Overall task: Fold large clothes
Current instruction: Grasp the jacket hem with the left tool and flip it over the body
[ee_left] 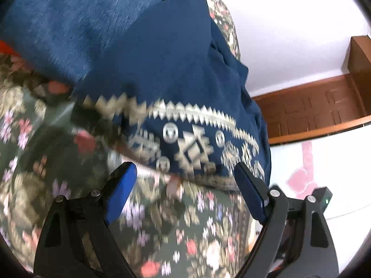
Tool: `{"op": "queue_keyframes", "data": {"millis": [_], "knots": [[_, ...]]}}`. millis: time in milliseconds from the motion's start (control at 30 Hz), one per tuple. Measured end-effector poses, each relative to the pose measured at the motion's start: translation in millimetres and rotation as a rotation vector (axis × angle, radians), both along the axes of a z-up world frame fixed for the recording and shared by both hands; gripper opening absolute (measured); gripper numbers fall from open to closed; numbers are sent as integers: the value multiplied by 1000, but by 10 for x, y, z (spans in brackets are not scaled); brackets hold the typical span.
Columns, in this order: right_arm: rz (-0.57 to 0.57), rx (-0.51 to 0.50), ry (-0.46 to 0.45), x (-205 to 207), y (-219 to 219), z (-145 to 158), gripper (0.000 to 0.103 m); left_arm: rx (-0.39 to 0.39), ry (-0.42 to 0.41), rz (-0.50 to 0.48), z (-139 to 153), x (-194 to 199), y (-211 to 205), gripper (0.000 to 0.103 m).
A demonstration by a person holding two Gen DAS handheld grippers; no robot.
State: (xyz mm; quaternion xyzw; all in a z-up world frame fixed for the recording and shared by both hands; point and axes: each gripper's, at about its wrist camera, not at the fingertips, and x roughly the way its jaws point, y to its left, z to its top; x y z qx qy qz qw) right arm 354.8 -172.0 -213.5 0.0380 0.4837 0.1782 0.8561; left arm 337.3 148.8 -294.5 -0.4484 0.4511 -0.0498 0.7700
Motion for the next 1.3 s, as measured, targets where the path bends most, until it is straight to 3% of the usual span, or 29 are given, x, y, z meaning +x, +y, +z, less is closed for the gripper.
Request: {"op": "queue_keyframes", "data": {"millis": [267,433,567,700,800,967,1033,1200,1300], "knots": [[-3,-10,16,14,57,-78,78,29,-55,-2,33,529,-7,86],[-1,-10,24,-11,93,-75,78,111,-53,-30,95,845,-131,83],[8,10,26,-54,113,13,78,230,-37,8,260,895,-224,39],[21,1,1,-92,168,147,78,397,-126,1,702,858,-425,20],[44,-9,-6,-99,252,212,78,515,-226,-4,1138,784,-550,17],[85,22,-47,-119,461,409,78,557,-340,29,1670,601,-565,16],[100,56,-68,-125,559,507,78,569,-387,62,1839,297,-509,16],[167,115,-82,-152,1023,549,86,670,-422,88,2000,-26,-417,16],[251,75,-79,-205,1400,382,86,696,-399,70,1947,-100,-393,16]]}}
